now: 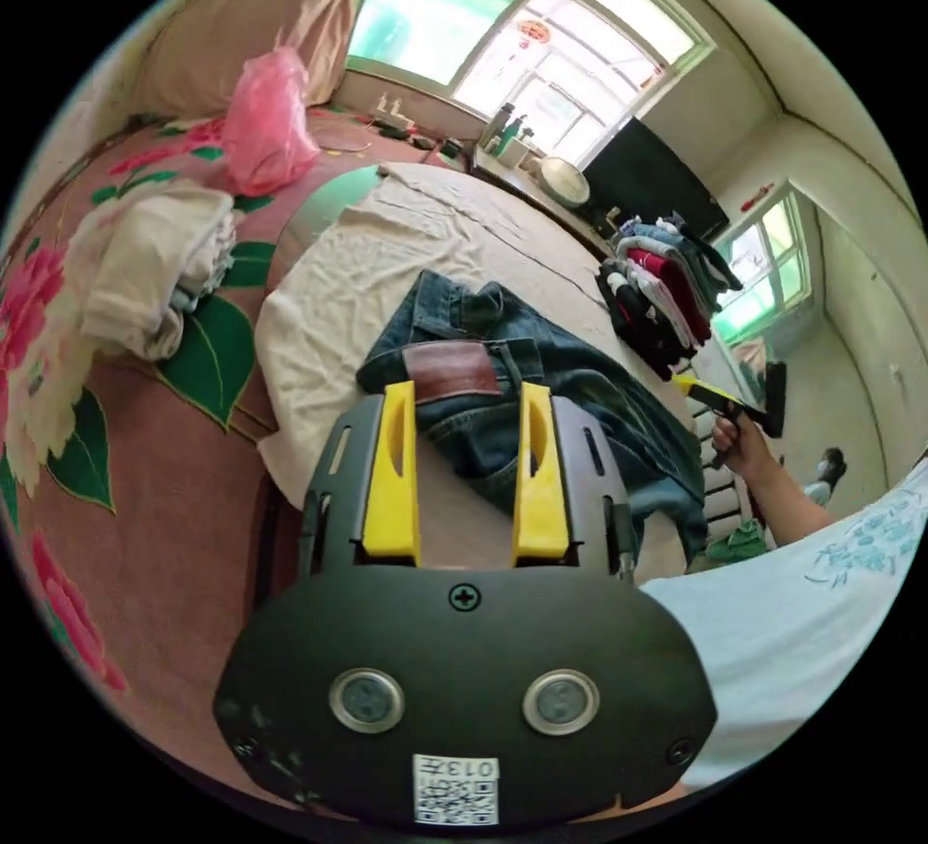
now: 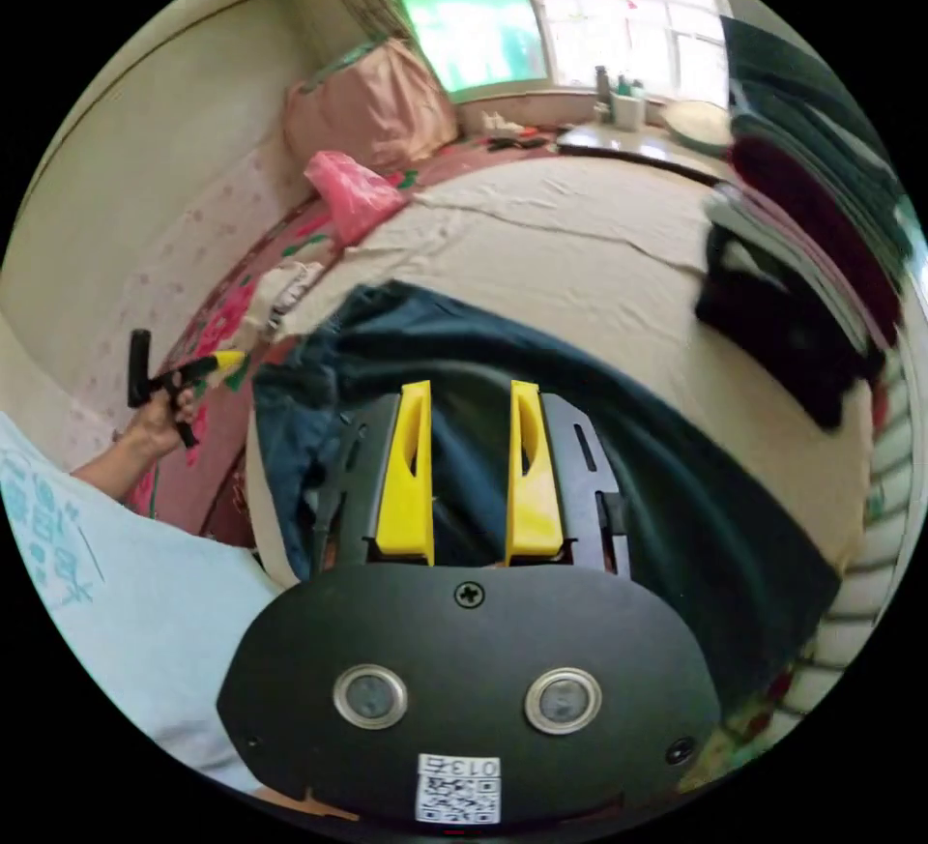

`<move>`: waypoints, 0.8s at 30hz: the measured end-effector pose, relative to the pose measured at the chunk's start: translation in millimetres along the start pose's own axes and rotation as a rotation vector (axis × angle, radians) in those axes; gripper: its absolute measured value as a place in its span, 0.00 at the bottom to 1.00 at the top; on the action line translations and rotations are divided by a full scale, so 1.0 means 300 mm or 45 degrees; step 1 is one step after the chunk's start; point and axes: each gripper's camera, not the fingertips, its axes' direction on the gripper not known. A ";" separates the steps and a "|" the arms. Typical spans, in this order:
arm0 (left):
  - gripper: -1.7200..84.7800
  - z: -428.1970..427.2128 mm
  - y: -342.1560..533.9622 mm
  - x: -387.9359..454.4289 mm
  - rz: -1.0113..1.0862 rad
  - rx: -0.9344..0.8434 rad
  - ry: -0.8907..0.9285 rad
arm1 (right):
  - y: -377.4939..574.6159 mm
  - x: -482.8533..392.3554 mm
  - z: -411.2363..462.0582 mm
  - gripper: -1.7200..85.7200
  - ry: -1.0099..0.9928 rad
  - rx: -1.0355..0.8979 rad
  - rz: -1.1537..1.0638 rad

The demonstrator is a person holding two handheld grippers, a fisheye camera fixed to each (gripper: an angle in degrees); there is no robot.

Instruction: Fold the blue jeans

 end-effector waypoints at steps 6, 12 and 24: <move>0.21 0.299 -0.188 0.157 0.289 -0.319 -0.264 | 0.433 0.186 -0.211 0.16 0.425 -0.019 0.694; 0.11 0.281 -0.302 0.170 0.397 -0.315 -0.314 | 0.633 0.367 -0.401 0.16 0.632 0.100 1.127; 0.13 -0.071 -0.206 -0.248 -0.387 0.087 -0.014 | 0.525 0.624 -0.437 0.15 0.681 0.045 1.079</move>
